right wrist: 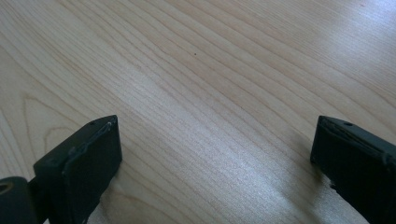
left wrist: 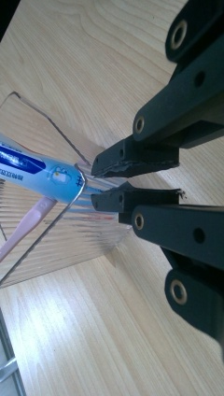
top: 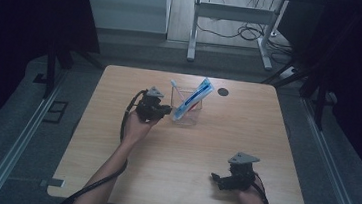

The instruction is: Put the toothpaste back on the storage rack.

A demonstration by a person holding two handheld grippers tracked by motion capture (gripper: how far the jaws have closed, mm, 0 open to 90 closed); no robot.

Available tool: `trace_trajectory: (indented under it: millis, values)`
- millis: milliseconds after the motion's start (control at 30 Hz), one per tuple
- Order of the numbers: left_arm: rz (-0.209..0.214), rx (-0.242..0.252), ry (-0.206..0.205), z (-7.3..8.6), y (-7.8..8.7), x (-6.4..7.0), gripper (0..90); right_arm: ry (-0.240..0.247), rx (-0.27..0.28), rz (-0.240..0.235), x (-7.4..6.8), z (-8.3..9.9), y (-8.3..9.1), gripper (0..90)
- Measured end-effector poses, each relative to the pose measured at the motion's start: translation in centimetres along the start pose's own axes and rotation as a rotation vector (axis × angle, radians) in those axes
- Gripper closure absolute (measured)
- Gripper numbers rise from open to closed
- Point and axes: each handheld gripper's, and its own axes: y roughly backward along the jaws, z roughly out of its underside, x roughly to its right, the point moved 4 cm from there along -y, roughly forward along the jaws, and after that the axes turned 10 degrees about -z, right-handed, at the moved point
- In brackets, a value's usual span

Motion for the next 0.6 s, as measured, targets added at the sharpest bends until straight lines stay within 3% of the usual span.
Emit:
trace_trajectory:
  millis: [133, 267, 600]
  values:
    - [0.007, 0.006, -0.005, -0.1, 0.4, 0.4, 75.0, 0.000, 0.000, 0.000, 0.0, 0.0, 0.0, 1.8]
    - [-0.008, 0.010, -0.015, -0.2, 0.7, 0.8, 63.5, 0.000, 0.000, 0.000, 0.0, 0.0, 0.0, 1.8]
    - [0.014, 0.039, -0.026, -0.4, 2.2, 1.9, 41.8, 0.001, 0.000, 0.000, 0.0, 0.0, 0.0, 1.8]
